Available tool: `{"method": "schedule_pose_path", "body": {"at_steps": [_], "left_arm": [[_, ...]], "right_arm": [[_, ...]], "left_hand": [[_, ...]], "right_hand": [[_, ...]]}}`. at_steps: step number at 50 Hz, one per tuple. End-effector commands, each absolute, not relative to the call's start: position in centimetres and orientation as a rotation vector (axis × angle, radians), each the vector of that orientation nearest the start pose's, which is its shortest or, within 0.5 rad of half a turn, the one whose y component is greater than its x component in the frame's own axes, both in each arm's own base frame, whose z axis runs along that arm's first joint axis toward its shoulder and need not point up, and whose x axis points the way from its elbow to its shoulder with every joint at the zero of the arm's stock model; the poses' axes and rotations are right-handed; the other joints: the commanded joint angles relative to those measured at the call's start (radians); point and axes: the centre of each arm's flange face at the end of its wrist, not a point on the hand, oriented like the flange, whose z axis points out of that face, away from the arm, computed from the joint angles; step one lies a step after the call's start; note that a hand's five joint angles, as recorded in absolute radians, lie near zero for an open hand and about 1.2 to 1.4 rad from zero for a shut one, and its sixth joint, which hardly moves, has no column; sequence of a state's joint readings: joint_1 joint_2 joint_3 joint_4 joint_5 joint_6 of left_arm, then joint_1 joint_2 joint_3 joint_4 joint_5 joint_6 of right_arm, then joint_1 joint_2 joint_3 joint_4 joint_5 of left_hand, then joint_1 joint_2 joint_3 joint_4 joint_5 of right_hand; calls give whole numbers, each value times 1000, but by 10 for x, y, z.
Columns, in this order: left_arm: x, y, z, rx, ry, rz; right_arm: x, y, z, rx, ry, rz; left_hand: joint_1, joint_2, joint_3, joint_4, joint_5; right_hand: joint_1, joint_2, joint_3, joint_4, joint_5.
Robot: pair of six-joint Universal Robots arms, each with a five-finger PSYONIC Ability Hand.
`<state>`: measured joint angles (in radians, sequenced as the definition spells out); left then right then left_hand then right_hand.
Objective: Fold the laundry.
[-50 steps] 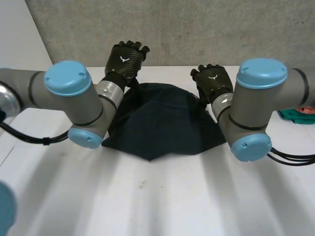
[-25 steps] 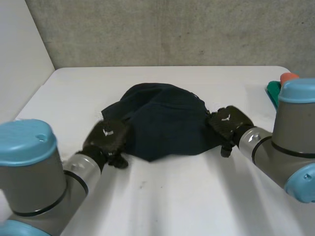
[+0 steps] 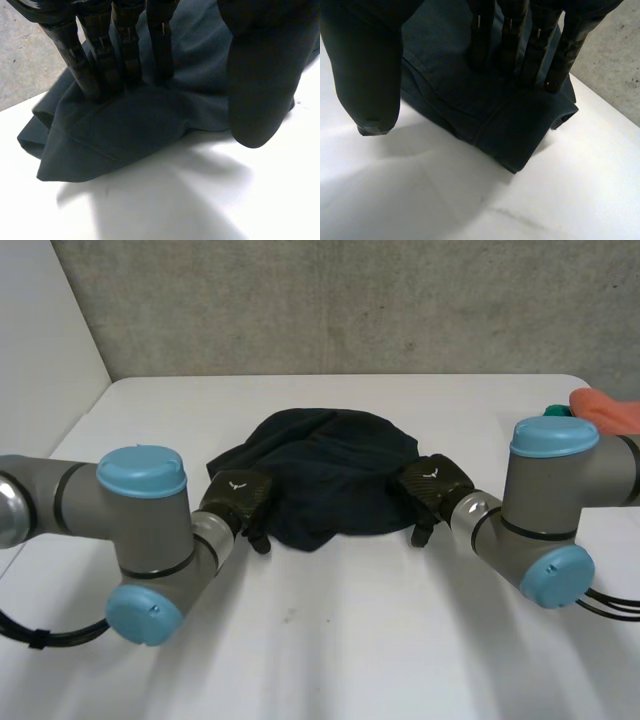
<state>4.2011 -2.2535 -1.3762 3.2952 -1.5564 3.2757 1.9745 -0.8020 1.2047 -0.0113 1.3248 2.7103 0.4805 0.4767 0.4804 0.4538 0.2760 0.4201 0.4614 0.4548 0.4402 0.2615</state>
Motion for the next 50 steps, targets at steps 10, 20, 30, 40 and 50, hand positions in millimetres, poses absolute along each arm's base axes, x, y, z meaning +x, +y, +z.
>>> {"method": "schedule_pose_path", "body": {"at_steps": [10,20,30,40,50], "left_arm": [[-335,-316,127,885,2558,-2048],[-346,-315,126,915,2547,-2075],[-347,-319,125,897,2523,-2099],[-339,-306,183,875,2453,-2216],[-316,-262,293,826,2279,-2469]], "right_arm": [[322,-350,122,-1167,2107,-1720],[326,-362,117,-1165,2093,-1755],[329,-370,112,-1160,2083,-1775],[324,-369,133,-1145,2090,-1781],[306,-331,205,-1154,2129,-1712]], "left_hand": [[21,24,21,47,51],[143,147,144,170,173],[916,920,916,942,946],[916,920,916,942,946],[916,920,916,942,946]], "right_hand": [[114,73,79,94,98],[196,155,161,176,180],[882,841,848,862,866],[976,935,941,956,960],[492,451,457,472,476]]}}
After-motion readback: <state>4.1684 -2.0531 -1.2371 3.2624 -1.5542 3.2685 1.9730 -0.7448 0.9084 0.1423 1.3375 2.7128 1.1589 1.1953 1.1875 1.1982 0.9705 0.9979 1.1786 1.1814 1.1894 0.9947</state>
